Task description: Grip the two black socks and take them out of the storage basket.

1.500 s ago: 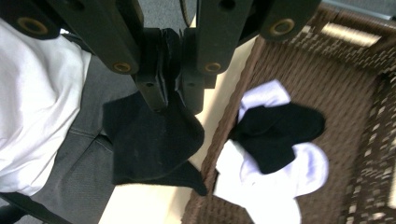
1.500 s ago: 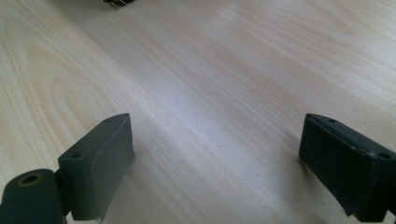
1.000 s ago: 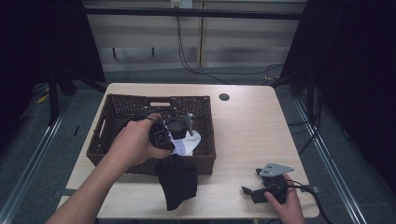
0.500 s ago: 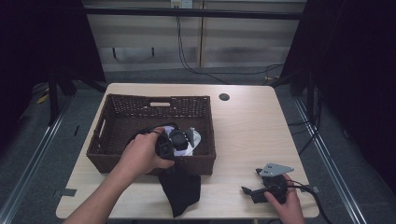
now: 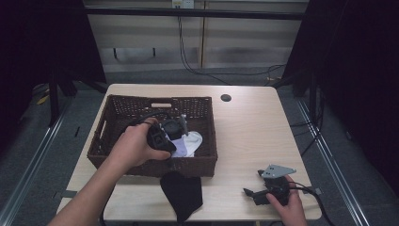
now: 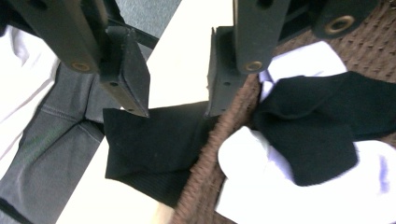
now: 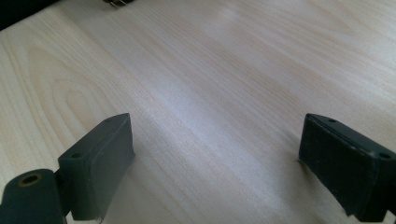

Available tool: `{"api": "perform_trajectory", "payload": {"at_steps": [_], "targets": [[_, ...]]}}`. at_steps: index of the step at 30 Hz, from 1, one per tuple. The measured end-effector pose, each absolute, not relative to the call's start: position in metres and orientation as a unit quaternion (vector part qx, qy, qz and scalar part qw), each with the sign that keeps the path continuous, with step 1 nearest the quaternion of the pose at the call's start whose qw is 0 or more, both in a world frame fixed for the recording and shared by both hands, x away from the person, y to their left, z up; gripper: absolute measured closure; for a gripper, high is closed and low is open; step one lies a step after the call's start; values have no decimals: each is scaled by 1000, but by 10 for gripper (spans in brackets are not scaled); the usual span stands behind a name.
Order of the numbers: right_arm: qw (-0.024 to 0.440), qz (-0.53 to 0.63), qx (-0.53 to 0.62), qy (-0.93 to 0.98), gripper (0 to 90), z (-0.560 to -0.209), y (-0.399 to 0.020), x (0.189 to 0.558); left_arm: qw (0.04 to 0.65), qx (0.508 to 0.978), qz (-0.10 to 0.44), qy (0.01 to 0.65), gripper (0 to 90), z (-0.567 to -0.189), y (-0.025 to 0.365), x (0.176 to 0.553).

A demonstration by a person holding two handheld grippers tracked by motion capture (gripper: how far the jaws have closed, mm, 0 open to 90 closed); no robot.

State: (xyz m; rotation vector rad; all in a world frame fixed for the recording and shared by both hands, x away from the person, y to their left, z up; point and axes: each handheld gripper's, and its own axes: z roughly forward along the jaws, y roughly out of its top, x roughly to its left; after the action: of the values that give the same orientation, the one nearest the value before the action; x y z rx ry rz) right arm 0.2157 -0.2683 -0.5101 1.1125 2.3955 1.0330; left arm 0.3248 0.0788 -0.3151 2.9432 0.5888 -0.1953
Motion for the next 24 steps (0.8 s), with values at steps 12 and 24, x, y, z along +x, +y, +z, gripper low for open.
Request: {"api": "perform_trajectory", "payload": {"at_steps": [12, 24], "targets": [[152, 360, 387, 835, 95, -510, -268, 216, 58, 965, -34, 255, 574, -334, 94, 374], [152, 360, 388, 835, 95, -510, -268, 216, 39, 949, -25, 312, 488, -395, 116, 412]]}}
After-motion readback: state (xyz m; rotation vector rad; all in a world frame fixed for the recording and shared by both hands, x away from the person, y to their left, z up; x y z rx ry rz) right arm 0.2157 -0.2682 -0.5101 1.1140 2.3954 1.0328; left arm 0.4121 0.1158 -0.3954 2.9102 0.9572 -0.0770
